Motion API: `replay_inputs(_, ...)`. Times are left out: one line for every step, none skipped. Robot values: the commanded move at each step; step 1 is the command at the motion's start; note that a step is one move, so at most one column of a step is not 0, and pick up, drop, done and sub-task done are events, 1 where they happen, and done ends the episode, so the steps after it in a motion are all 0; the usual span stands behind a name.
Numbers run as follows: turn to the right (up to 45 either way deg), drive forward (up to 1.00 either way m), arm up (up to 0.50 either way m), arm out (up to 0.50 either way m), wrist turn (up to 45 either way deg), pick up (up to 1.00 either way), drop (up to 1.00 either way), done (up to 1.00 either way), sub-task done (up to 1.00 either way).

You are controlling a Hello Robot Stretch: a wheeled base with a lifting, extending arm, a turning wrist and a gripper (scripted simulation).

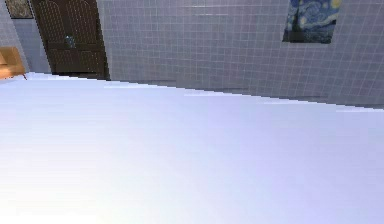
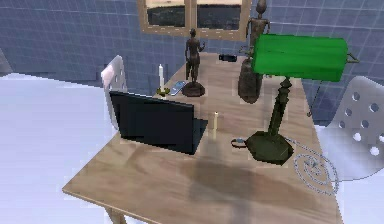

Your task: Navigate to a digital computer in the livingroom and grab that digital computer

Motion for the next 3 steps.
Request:
replay_inputs(0.0,0.0,0.5,0.0,0.0,0.0,0.0,0.0,0.0)
replay_inputs(0.0,0.0,0.38,0.0,0.0,0.0,0.0,0.0,0.0)
replay_inputs(0.0,0.0,0.0,0.34,0.0,0.0,0.0,0.0,0.0)
